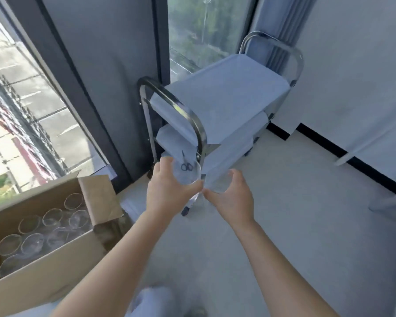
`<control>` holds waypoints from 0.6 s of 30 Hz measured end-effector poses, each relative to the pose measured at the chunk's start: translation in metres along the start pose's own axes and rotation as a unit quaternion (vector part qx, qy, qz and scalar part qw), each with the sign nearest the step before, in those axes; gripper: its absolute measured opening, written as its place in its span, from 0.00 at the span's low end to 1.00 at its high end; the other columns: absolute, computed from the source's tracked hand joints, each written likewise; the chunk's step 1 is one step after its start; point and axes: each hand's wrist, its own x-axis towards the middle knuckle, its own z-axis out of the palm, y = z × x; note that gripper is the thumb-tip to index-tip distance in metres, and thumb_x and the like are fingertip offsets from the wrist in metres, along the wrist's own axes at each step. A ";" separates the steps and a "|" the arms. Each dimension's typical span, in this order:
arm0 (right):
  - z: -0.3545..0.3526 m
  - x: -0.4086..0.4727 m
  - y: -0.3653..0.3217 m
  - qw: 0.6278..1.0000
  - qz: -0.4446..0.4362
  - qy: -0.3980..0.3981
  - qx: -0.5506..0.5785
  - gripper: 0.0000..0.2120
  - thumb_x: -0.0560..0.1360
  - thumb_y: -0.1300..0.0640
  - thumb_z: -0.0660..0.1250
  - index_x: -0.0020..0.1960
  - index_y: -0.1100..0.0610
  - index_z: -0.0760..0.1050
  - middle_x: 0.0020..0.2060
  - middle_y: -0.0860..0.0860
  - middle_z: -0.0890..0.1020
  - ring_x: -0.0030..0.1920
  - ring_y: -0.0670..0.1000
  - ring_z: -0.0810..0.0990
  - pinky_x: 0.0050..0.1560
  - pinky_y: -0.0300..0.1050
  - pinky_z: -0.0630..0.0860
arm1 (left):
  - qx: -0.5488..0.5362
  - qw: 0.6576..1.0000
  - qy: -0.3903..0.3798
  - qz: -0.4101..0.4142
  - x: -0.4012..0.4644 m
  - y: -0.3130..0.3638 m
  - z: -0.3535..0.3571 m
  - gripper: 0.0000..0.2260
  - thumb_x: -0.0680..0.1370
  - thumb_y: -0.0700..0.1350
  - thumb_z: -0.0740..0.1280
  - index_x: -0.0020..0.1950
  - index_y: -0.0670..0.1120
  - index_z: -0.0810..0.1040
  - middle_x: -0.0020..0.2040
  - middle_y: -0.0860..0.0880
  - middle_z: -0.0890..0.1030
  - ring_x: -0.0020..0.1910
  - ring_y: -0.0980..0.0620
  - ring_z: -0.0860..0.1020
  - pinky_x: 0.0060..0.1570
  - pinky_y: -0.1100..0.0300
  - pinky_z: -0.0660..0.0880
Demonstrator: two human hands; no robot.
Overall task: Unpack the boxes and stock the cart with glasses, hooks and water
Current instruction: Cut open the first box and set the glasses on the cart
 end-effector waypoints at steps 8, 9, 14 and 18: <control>-0.066 0.119 0.015 1.000 -0.013 0.021 0.014 0.33 0.65 0.43 0.75 0.63 0.54 0.66 0.50 0.42 0.70 0.54 0.47 0.74 0.46 0.39 0.67 | 0.017 0.999 0.007 0.026 0.088 0.085 0.067 0.34 0.65 0.56 0.75 0.67 0.49 0.65 0.63 0.55 0.70 0.52 0.55 0.71 0.48 0.59 0.69; -0.071 0.138 0.015 1.000 -0.018 0.019 0.014 0.33 0.65 0.43 0.75 0.64 0.55 0.66 0.51 0.43 0.70 0.56 0.47 0.73 0.47 0.39 0.66 | 0.016 0.999 0.013 0.027 0.103 0.092 0.075 0.35 0.65 0.56 0.75 0.67 0.50 0.65 0.65 0.55 0.70 0.55 0.54 0.72 0.49 0.60 0.69; -0.089 0.236 -0.001 0.999 -0.037 -0.010 0.006 0.37 0.66 0.44 0.74 0.68 0.55 0.62 0.62 0.47 0.72 0.61 0.49 0.72 0.49 0.39 0.66 | 0.000 0.999 0.044 0.021 0.180 0.129 0.099 0.33 0.65 0.57 0.75 0.65 0.50 0.65 0.64 0.54 0.71 0.61 0.53 0.72 0.50 0.59 0.69; -0.093 0.307 -0.024 0.997 -0.071 -0.030 -0.002 0.39 0.67 0.43 0.74 0.70 0.56 0.61 0.64 0.48 0.71 0.64 0.50 0.71 0.52 0.40 0.65 | -0.015 0.997 0.077 -0.015 0.237 0.149 0.107 0.34 0.67 0.56 0.75 0.67 0.49 0.63 0.66 0.54 0.69 0.61 0.53 0.72 0.46 0.60 0.67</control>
